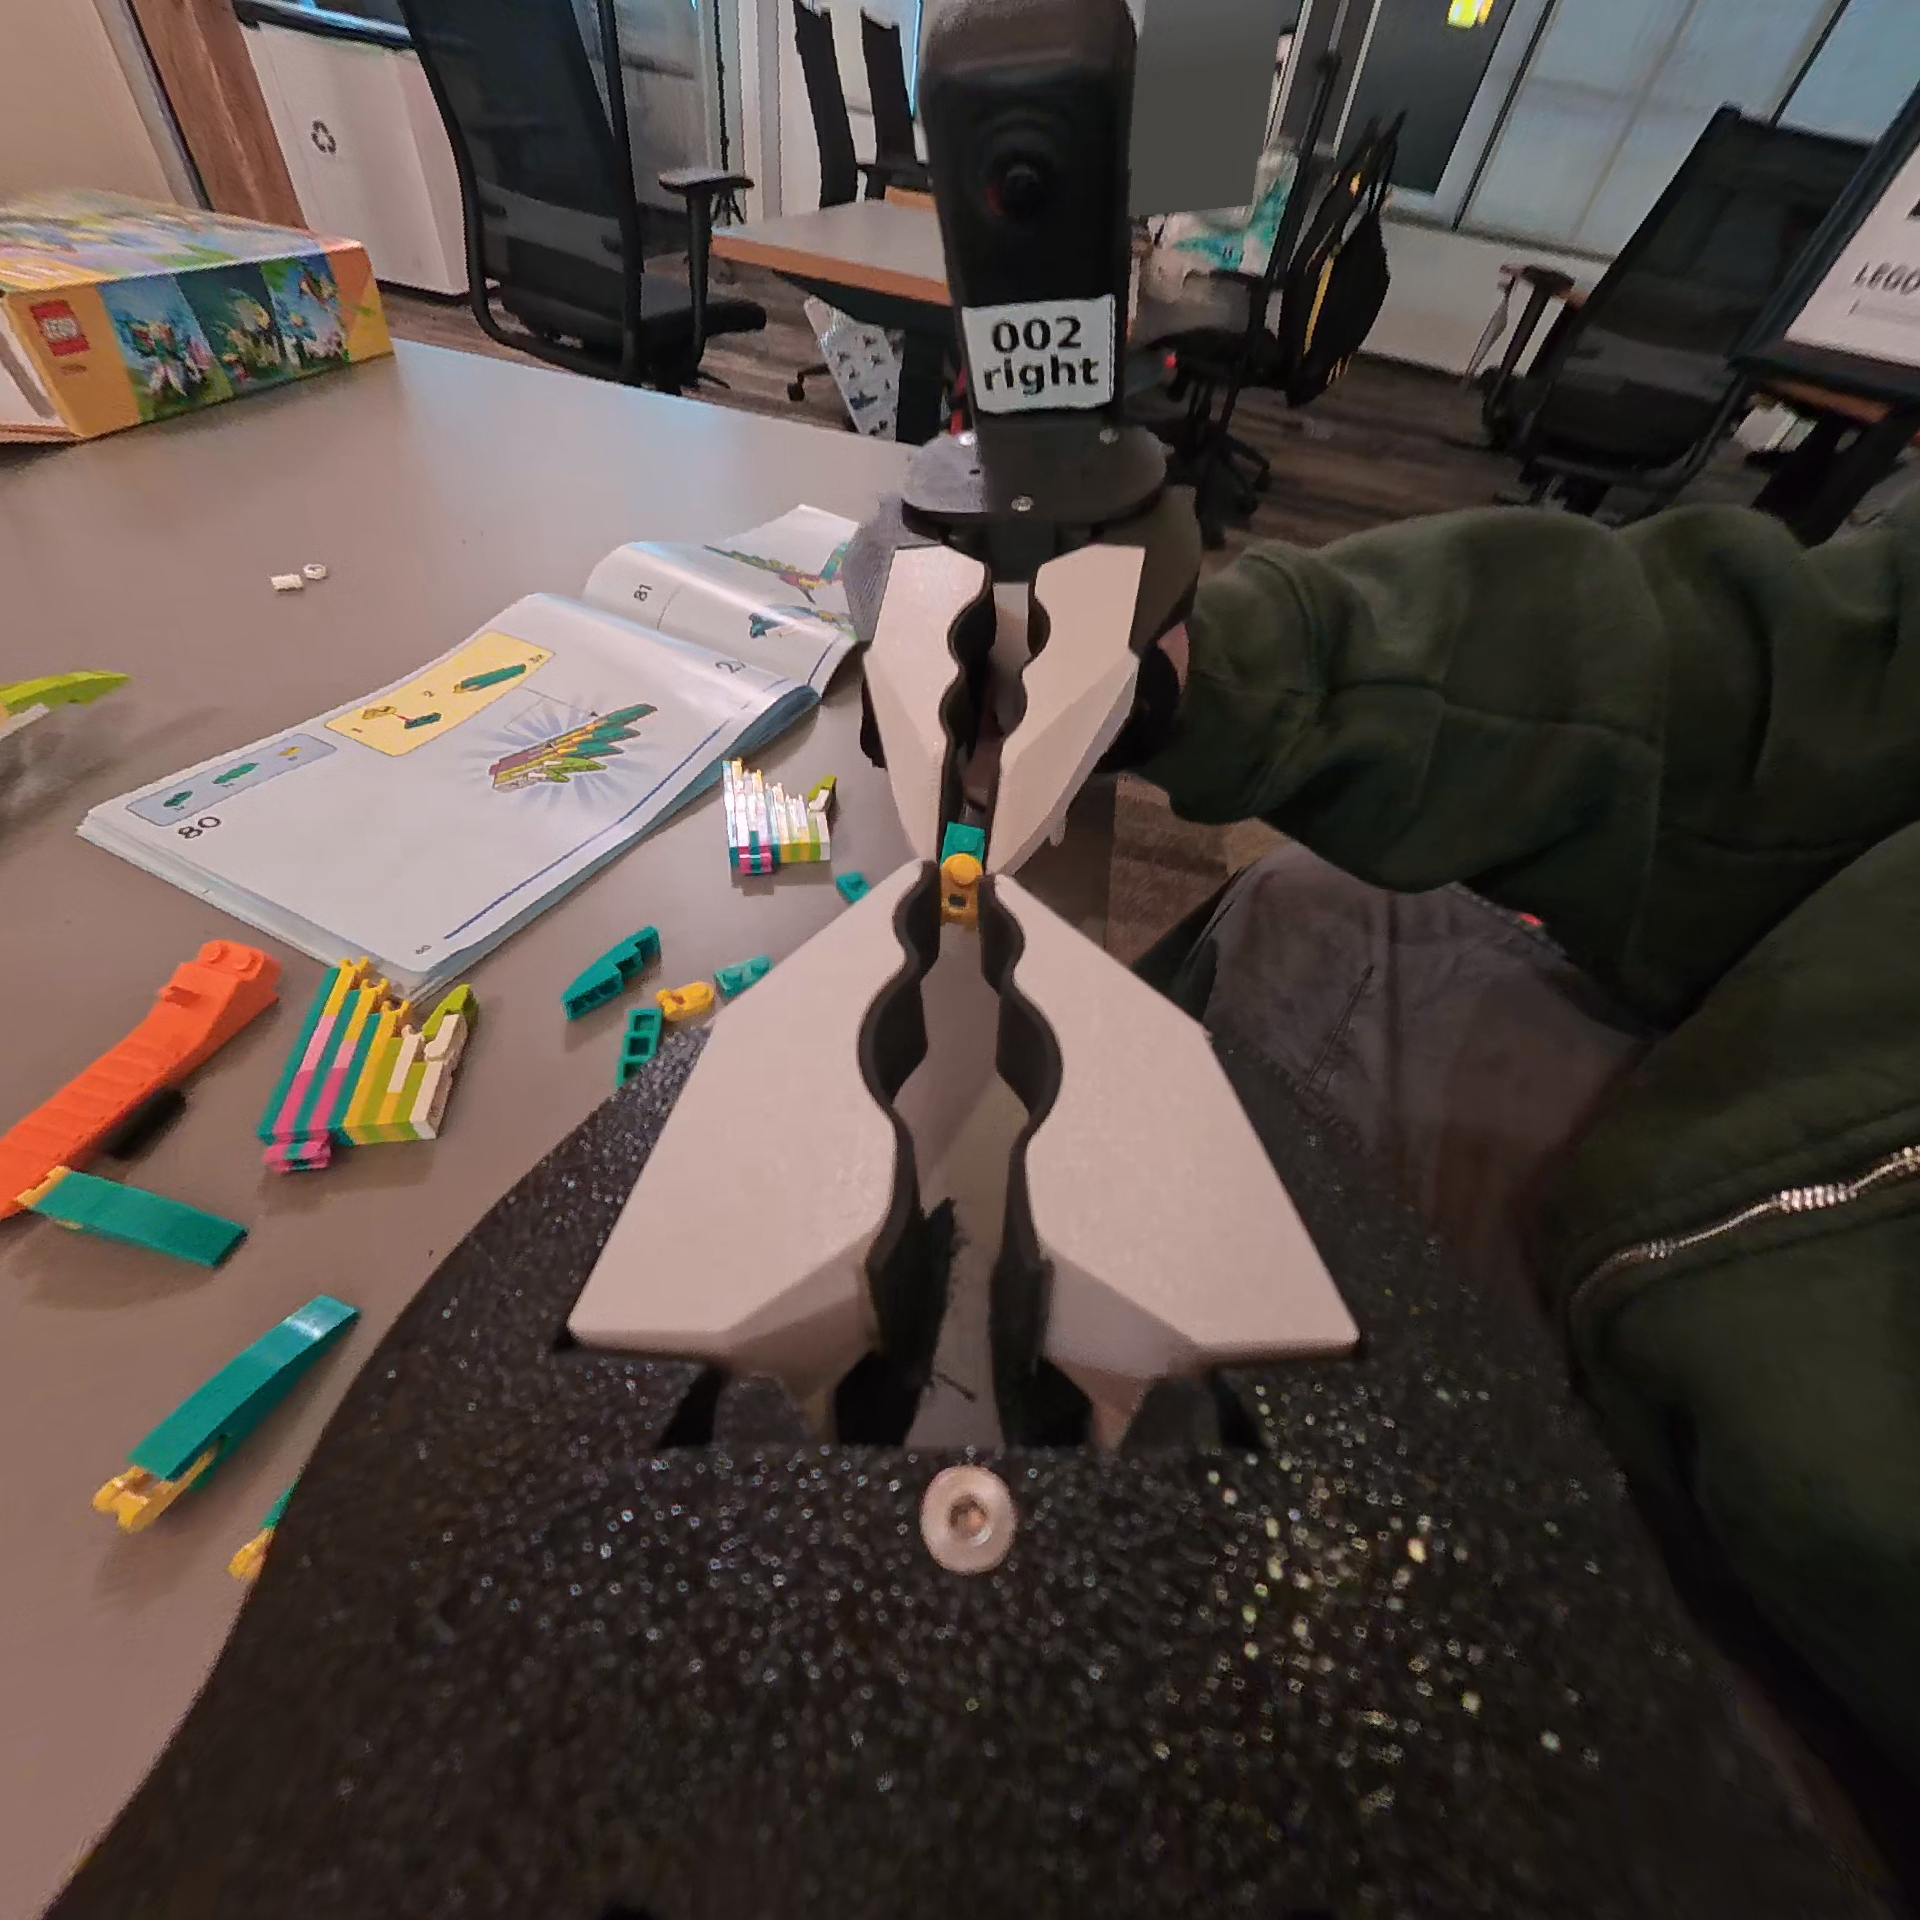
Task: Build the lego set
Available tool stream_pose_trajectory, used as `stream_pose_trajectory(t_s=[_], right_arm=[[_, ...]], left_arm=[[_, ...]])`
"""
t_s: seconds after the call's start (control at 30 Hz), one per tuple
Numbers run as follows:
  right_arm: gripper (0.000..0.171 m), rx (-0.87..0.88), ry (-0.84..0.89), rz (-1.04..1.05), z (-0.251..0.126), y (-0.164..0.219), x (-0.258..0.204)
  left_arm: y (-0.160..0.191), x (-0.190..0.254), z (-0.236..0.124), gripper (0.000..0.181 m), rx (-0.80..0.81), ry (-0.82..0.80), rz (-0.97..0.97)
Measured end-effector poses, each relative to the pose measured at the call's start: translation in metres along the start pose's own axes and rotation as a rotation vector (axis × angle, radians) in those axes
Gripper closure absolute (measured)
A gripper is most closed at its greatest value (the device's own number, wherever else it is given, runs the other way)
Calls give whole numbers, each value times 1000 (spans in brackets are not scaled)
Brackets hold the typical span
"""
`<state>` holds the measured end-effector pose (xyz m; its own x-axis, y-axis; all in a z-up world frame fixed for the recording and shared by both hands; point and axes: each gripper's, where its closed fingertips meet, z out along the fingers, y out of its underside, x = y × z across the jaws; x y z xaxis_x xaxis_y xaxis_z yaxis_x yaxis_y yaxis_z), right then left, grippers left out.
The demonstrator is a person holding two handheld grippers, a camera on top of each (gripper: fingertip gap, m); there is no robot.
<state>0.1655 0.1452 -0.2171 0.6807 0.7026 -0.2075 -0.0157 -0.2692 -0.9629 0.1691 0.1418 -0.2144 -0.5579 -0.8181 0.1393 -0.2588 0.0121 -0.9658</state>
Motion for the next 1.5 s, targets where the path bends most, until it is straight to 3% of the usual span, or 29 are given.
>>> stream_pose_trajectory(t_s=[0.37,0.7,0.83,0.97,1.3,1.5], right_arm=[[166,199,26,71,-14,-22,11],[171,221,10,87,-15,-25,10],[171,179,-3,35,4,-28,-1],[171,200,51,85,-11,-27,13],[171,195,114,133,-22,-23,28],[171,251,93,164,-25,-30,27]], left_arm=[[-25,-10,8,177,197,46,-126],[-16,-12,14,177,129,36,-98],[0,7,42,178,-3,74,7],[6,-12,43,178,-50,-32,-4],[-12,-27,25,178,107,-122,-28],[-25,-26,12,178,232,-91,-84]])
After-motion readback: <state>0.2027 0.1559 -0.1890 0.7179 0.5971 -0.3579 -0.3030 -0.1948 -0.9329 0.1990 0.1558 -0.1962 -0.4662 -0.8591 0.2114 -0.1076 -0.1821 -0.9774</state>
